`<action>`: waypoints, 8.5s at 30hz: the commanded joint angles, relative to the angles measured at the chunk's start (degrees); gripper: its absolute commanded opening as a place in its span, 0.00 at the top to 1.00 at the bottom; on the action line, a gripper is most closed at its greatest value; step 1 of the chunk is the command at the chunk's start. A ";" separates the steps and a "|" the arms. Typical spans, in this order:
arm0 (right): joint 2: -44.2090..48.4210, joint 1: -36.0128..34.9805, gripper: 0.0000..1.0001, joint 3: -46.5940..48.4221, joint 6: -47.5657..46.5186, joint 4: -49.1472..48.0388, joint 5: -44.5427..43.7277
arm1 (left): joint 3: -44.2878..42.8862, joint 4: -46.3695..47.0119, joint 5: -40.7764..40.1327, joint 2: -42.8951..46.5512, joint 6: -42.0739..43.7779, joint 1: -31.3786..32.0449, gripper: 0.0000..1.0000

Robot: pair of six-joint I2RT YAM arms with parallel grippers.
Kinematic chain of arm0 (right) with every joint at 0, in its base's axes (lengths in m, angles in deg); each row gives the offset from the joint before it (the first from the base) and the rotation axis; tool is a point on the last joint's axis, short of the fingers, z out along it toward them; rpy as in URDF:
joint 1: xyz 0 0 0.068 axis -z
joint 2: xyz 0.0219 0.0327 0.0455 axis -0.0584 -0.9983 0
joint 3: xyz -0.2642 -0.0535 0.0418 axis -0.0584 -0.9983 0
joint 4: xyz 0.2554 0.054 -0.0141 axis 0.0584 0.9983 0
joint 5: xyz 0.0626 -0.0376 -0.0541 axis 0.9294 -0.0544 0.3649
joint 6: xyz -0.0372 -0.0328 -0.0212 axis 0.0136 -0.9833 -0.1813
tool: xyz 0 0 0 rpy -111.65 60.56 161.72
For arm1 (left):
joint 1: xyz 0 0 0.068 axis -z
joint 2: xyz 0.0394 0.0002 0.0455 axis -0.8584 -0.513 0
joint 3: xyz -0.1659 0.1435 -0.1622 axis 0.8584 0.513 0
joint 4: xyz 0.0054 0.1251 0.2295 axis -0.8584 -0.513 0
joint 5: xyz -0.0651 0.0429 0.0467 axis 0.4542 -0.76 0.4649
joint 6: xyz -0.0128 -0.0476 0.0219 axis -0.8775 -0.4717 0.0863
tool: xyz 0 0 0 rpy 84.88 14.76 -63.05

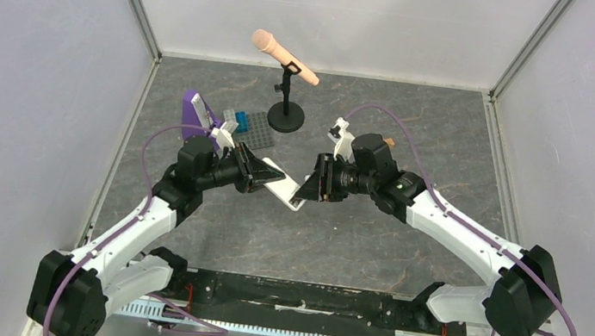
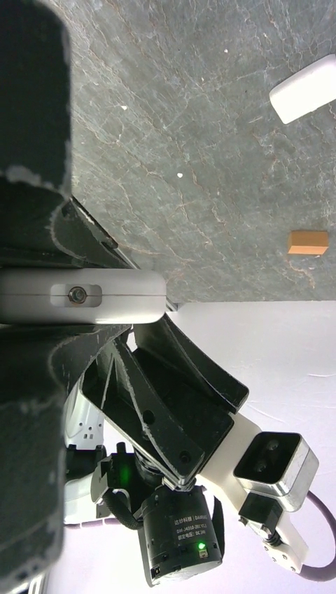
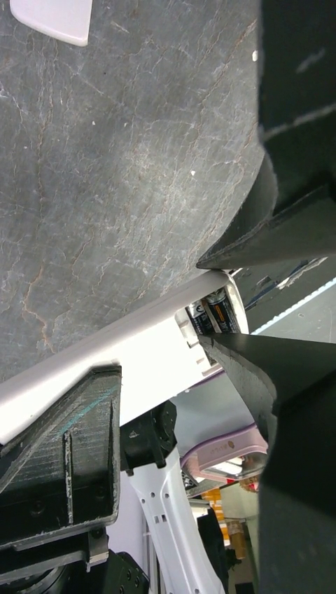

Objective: Load the batteries into the remote control
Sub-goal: Load the battery into the remote control, then pick up the battery cover at the center of the board.

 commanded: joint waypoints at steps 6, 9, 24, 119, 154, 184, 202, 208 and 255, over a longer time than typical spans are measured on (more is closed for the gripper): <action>1.62 0.38 0.40 1.29 1.57 -0.67 -1.46 | -0.62 3.34 1.61 0.22 -2.69 -0.23 0.98; 2.60 0.89 0.30 1.37 2.27 -1.07 -1.63 | -0.56 3.33 2.11 -0.07 -2.51 -0.20 0.98; 3.32 1.68 0.02 2.02 -17.30 -1.01 17.26 | -4.82 3.52 14.12 -3.34 2.71 -0.45 0.98; 1.00 3.87 0.26 -9.93 1.61 -21.95 28.63 | -2.26 14.33 22.98 -4.47 -1.00 -1.82 0.98; 0.88 3.87 0.45 -10.74 4.91 -24.23 28.86 | -2.30 14.37 22.74 -4.09 -0.78 -1.86 0.98; -5.31 1.05 0.17 -1.93 0.38 3.98 -34.19 | 3.67 -11.46 -5.78 17.33 19.03 -4.18 0.98; -35.36 -3.47 0.09 36.87 50.28 39.99 -47.04 | -1.32 -23.60 -27.41 22.57 26.04 -4.23 0.98; -36.39 -1.03 0.09 36.13 57.58 40.57 -44.33 | -2.55 -23.01 -30.06 20.85 27.63 -4.23 0.98; -51.39 3.26 0.27 42.92 62.35 44.38 -34.16 | -2.12 -20.13 -33.62 20.45 31.51 -4.31 0.98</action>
